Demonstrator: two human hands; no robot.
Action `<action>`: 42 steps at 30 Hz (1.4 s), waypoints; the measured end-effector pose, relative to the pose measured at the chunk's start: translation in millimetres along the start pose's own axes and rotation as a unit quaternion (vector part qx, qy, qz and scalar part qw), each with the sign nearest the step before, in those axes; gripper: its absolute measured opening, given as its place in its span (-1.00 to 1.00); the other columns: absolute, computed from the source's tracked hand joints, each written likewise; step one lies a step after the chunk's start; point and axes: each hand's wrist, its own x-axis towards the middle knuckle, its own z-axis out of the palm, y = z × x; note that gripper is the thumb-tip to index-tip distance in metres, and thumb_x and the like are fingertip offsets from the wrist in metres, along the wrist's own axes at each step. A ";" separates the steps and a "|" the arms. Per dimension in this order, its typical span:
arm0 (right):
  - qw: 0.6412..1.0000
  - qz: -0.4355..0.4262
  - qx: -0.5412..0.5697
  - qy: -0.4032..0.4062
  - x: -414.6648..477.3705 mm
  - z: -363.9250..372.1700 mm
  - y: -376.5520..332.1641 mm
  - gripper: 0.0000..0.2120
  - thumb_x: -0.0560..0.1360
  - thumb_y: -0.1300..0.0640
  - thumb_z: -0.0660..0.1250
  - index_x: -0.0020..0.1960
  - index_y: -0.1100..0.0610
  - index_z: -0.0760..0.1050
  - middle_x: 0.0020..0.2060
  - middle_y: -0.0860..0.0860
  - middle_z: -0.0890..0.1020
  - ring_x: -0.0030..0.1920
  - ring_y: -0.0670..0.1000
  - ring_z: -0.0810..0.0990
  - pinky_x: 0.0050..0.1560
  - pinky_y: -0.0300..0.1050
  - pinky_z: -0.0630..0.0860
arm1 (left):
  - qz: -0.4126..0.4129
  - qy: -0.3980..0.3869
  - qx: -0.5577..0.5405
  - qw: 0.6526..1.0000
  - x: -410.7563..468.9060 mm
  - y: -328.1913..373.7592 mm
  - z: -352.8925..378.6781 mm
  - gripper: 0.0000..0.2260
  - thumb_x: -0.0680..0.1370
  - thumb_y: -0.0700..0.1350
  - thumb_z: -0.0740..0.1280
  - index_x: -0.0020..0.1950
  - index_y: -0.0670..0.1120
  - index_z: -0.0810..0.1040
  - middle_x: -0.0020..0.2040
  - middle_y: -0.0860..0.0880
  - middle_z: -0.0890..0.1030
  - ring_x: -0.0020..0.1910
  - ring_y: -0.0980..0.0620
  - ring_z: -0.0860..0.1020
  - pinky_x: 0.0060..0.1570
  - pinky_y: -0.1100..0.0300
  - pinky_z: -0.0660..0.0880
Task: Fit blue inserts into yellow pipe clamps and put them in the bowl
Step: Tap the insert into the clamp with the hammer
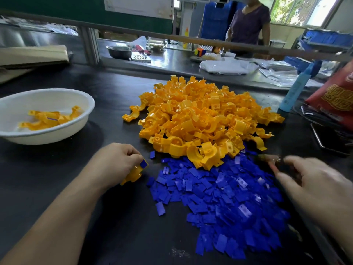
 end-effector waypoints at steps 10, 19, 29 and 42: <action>0.989 0.085 -0.084 -0.089 -31.0 39.2 36.8 -0.59 0.38 0.01 0.43 0.21 0.00 0.47 -0.18 0.04 0.55 0.01 0.13 0.59 -0.07 0.00 0.47 | -0.026 -0.048 0.204 0.977 -8.2 -6.3 -15.0 -0.51 0.30 0.32 0.45 0.09 0.11 0.45 0.00 0.09 0.47 -0.02 0.07 0.49 -0.02 0.08 0.53; 0.961 0.115 0.245 -0.050 -52.5 5.3 11.6 -0.77 0.53 0.22 0.26 0.17 0.04 0.50 -0.51 0.09 0.52 -0.62 0.04 0.46 -0.64 -0.12 0.44 | 0.032 -0.037 0.290 0.956 -10.4 -1.8 -6.0 -0.60 0.47 0.25 0.32 0.24 0.11 0.51 0.07 0.05 0.48 0.03 0.04 0.50 -0.06 0.10 0.53; 0.896 -0.102 0.356 -0.245 -61.4 -36.7 -119.4 -0.74 0.57 -0.01 0.22 0.01 -0.42 0.31 -0.32 -0.34 0.58 -0.43 -0.22 0.56 -0.41 -0.41 0.43 | 0.045 -0.004 0.293 0.955 -7.3 -1.7 -0.1 -0.73 0.49 0.18 0.34 0.10 0.08 0.54 -0.04 0.05 0.48 -0.06 0.05 0.51 -0.12 0.12 0.54; 0.922 -0.192 0.241 -0.236 -48.6 -17.4 -140.0 -0.75 0.59 -0.10 0.16 0.25 -0.28 0.31 -0.12 -0.18 0.57 -0.18 -0.25 0.53 -0.13 -0.34 0.49 | 0.048 -0.007 0.295 0.954 1.9 -8.2 5.9 -0.78 0.49 0.16 0.33 0.00 0.05 0.57 -0.21 0.09 0.33 -0.15 0.03 0.48 -0.16 0.11 0.56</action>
